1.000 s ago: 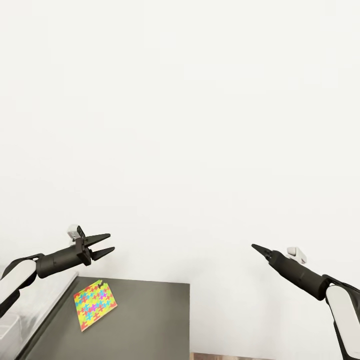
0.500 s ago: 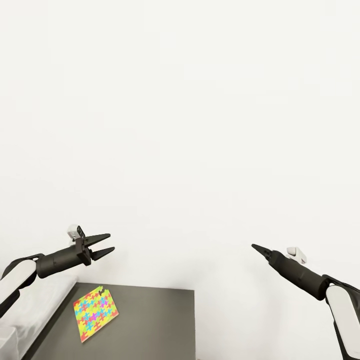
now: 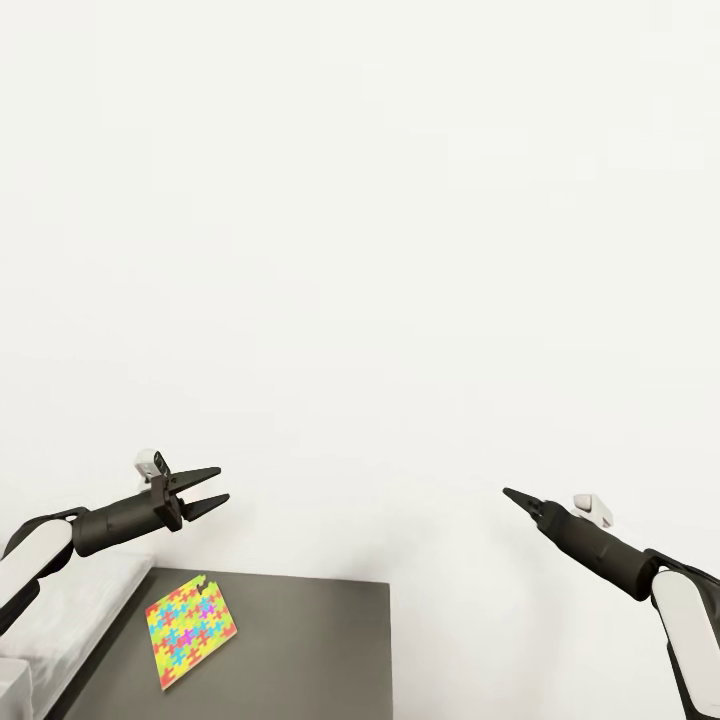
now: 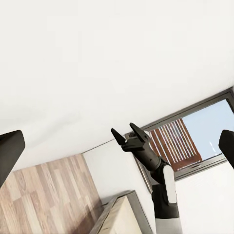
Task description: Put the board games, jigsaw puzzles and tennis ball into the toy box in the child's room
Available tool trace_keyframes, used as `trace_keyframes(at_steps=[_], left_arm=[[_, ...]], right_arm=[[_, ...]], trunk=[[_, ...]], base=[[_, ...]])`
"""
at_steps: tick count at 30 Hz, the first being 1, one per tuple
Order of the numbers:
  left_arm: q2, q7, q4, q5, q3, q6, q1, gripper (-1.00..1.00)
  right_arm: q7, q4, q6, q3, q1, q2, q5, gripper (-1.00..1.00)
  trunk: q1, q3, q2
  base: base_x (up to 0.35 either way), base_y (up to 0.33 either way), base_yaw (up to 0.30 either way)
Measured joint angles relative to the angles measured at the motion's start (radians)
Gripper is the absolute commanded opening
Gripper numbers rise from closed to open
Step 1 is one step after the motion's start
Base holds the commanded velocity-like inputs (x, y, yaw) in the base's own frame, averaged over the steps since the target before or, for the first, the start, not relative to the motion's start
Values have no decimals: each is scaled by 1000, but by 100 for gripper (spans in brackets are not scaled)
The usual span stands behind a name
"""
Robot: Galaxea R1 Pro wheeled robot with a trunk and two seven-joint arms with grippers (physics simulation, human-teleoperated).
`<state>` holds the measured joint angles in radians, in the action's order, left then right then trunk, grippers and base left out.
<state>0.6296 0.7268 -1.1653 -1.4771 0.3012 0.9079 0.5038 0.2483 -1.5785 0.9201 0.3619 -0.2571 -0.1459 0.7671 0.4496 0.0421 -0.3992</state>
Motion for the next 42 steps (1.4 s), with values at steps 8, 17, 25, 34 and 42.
trace_keyframes(at_steps=[8,17,25,34,42], left_arm=[[0,-1,0,0,0,0,0,100],[0,-2,2,37,-2,-1,0,100],[0,-15,9,130,-11,0,0,100],[0,-74,18,263,-20,3,2,100],[0,-193,21,281,-16,4,2,100]], right_arm=[[1,0,-1,0,0,0,1,100],[-4,16,-3,-1,0,1,-2,100],[-19,189,-16,-71,-13,34,-14,100],[-37,356,-55,-90,-15,44,-16,100],[-35,653,-213,-94,-1,30,-110,100]], trunk=[[0,0,0],[0,0,0],[0,0,0],[0,0,0],[0,0,0]], base=[[0,0,0],[0,0,0],[0,0,0],[0,0,0],[0,0,0]])
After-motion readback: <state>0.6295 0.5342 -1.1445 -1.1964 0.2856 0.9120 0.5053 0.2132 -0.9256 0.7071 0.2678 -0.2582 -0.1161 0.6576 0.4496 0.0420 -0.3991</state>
